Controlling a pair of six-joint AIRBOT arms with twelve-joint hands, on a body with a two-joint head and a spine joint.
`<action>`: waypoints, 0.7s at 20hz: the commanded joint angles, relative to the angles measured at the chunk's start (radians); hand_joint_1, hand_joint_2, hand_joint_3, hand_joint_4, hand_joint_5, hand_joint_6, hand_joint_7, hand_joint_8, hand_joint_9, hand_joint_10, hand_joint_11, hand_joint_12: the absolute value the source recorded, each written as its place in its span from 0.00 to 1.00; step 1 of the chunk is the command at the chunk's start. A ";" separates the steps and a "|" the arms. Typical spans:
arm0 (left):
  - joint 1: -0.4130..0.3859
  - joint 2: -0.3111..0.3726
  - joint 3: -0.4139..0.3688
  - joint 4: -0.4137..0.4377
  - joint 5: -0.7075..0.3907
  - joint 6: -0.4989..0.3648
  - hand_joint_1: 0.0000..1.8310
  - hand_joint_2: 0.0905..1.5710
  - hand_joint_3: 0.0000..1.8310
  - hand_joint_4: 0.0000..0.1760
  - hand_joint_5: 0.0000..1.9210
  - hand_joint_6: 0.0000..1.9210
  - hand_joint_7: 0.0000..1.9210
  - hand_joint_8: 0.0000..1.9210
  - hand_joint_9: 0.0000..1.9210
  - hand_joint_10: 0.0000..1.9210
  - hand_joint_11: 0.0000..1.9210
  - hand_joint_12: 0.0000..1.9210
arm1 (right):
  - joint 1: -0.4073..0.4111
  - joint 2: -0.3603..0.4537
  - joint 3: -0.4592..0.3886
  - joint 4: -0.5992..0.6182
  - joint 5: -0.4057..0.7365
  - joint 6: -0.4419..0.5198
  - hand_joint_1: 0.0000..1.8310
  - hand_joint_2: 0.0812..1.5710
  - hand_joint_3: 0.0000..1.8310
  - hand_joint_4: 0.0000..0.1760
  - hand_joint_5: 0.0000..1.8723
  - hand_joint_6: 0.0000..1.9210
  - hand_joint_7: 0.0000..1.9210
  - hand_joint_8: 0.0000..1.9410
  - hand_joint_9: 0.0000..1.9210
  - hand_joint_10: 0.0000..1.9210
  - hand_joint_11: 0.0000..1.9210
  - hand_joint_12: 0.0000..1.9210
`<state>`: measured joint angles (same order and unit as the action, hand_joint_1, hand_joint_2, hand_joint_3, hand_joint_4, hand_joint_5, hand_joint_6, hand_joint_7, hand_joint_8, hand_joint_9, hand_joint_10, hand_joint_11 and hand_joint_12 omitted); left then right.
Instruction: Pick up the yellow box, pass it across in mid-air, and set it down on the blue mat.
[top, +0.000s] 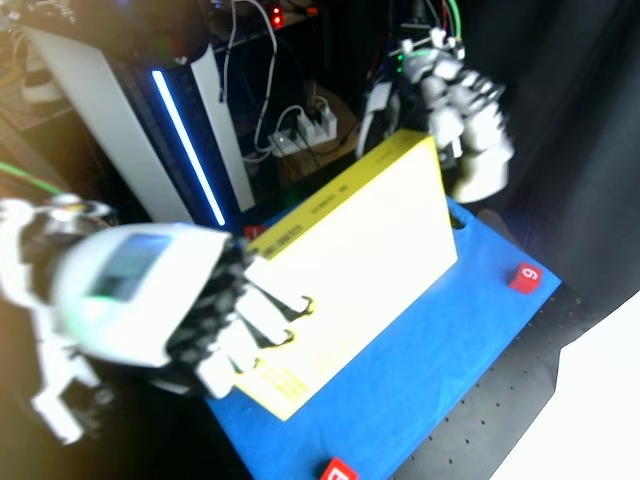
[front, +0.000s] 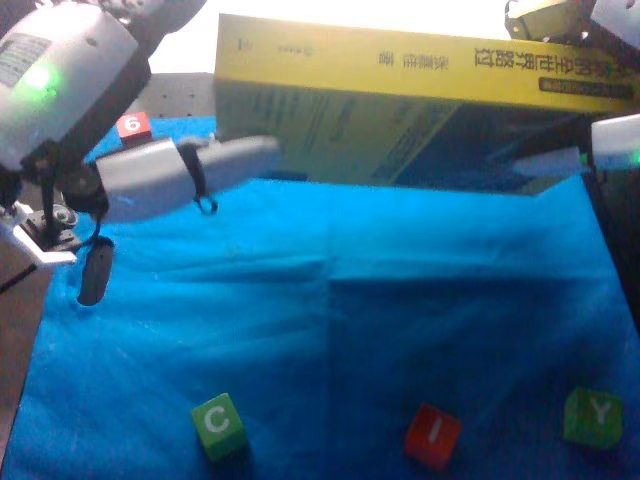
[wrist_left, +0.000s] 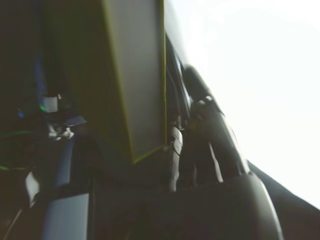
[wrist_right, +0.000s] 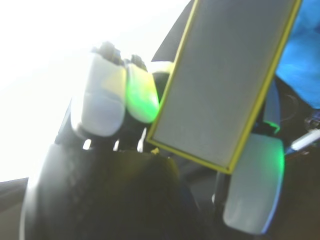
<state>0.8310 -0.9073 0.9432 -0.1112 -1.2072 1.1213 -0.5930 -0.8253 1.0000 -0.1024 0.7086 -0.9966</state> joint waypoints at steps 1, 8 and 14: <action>0.000 0.009 -0.005 -0.012 -0.120 0.003 0.30 0.65 0.00 0.72 0.00 0.00 0.00 0.00 0.00 0.00 0.00 0.00 | 0.016 0.013 -0.007 0.015 0.133 0.005 0.81 0.56 0.29 0.00 0.58 1.00 0.67 1.00 0.75 1.00 0.80 1.00; 0.097 0.068 -0.037 -0.141 -0.238 0.028 0.25 0.67 0.00 0.39 0.00 0.00 0.00 0.00 0.00 0.00 0.00 0.00 | -0.018 0.092 -0.065 0.049 0.124 0.006 0.86 0.60 0.20 0.00 0.61 1.00 0.71 1.00 0.78 1.00 0.83 1.00; 0.180 0.104 -0.063 -0.227 -0.336 0.031 0.25 0.69 0.01 0.67 0.00 0.00 0.00 0.00 0.00 0.00 0.00 0.00 | -0.060 0.097 -0.062 0.067 -0.011 0.006 0.86 0.68 0.07 0.00 0.63 1.00 0.73 1.00 0.79 1.00 0.84 1.00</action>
<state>1.0180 -0.8112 0.8833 -0.3588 -1.4040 1.1557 -0.6624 -0.7288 0.9356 -0.0494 0.5823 -0.9932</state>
